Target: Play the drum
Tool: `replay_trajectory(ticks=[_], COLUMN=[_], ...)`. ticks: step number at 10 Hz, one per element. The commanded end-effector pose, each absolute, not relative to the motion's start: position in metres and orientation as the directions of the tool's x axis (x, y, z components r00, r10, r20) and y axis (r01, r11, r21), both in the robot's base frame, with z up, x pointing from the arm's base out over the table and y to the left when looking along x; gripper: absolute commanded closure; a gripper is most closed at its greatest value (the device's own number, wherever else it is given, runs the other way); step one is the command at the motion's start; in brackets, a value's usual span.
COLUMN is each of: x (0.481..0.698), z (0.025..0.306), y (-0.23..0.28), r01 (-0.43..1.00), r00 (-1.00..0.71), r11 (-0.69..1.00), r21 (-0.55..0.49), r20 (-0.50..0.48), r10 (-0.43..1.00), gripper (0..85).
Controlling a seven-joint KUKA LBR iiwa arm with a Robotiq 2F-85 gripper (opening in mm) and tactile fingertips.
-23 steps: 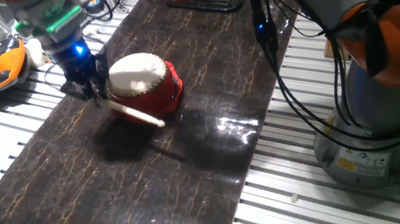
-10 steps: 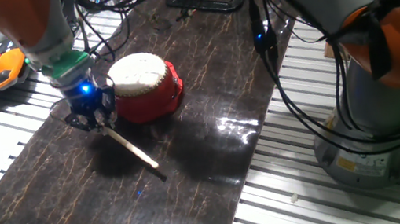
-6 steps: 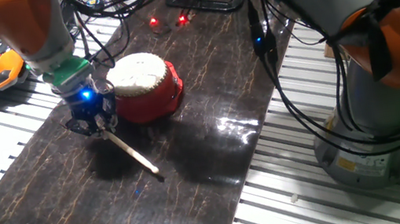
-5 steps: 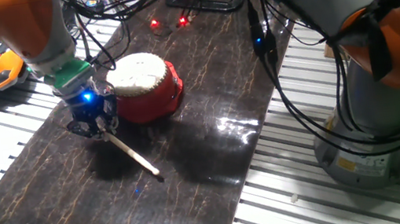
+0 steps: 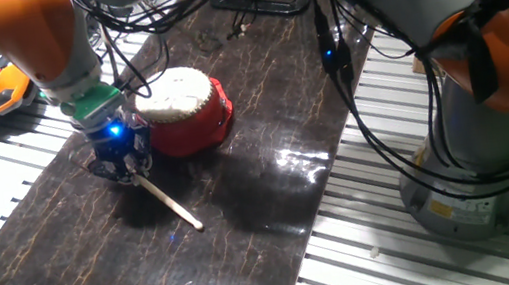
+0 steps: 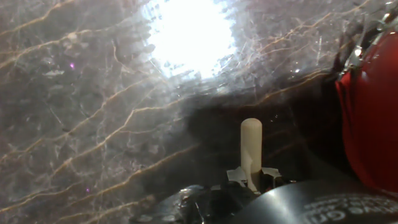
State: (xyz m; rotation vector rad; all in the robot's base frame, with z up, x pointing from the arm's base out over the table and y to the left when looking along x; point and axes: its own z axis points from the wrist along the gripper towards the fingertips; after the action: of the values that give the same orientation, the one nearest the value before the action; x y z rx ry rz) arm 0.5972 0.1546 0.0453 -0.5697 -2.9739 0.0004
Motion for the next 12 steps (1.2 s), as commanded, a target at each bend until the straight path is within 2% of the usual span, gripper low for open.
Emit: replay_trajectory(ticks=[1, 2, 5, 7, 8, 11, 12], x=[0.597, 0.597, 0.598, 0.598, 0.597, 0.595, 0.593], z=[0.045, 0.045, 0.045, 0.057, 0.067, 0.101, 0.113], y=[0.155, 0.156, 0.156, 0.156, 0.156, 0.149, 0.145], r01=[0.370, 0.373, 0.360, 0.358, 0.346, 0.242, 0.216], r00=[-0.922, -0.921, -0.926, -0.925, -0.929, -0.963, -0.970], r11=[0.929, 0.928, 0.932, 0.932, 0.936, 0.968, 0.974], r21=[-0.023, -0.028, -0.035, -0.050, -0.064, -0.067, -0.063], r20=[0.111, 0.109, 0.111, 0.120, 0.114, 0.102, 0.105], r10=[0.370, 0.373, 0.361, 0.361, 0.352, 0.248, 0.221], gripper=[66.0, 57.7, 58.7, 58.7, 60.3, 84.0, 84.3])
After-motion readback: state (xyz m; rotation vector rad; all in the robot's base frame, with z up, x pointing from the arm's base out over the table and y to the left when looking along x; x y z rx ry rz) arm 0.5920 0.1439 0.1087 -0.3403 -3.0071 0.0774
